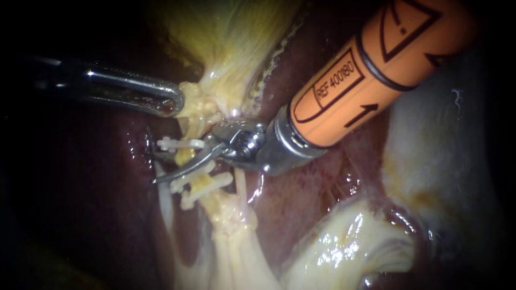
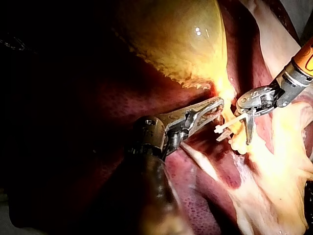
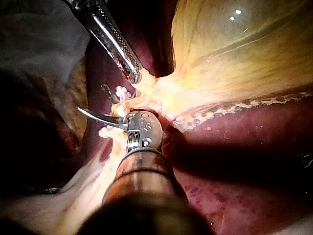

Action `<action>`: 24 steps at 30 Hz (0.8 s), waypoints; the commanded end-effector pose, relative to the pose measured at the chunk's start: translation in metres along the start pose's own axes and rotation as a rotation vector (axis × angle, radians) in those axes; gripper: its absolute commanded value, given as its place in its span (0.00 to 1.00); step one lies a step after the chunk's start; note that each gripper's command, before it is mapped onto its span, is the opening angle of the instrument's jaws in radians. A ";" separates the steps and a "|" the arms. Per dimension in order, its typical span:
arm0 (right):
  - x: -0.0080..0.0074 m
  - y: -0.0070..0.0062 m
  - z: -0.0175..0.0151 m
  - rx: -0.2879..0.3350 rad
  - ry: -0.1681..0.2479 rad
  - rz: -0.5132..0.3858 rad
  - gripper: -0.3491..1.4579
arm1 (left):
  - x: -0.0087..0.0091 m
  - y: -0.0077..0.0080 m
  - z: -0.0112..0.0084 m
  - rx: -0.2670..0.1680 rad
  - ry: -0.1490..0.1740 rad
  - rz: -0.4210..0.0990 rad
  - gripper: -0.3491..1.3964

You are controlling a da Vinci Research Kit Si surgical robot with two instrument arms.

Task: Go to the cutting position left tube

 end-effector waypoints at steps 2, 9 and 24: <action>0.0004 -0.0005 0.0000 0.005 0.005 0.002 0.84 | 0.0000 0.0000 0.0000 0.000 0.000 0.000 0.00; 0.0007 -0.0014 0.0001 0.012 0.007 0.004 0.84 | 0.0000 0.0001 0.0000 0.001 0.000 0.000 0.00; 0.0006 -0.0015 0.0001 0.013 0.006 0.004 0.83 | 0.0000 0.0001 0.0000 0.003 0.002 -0.029 0.00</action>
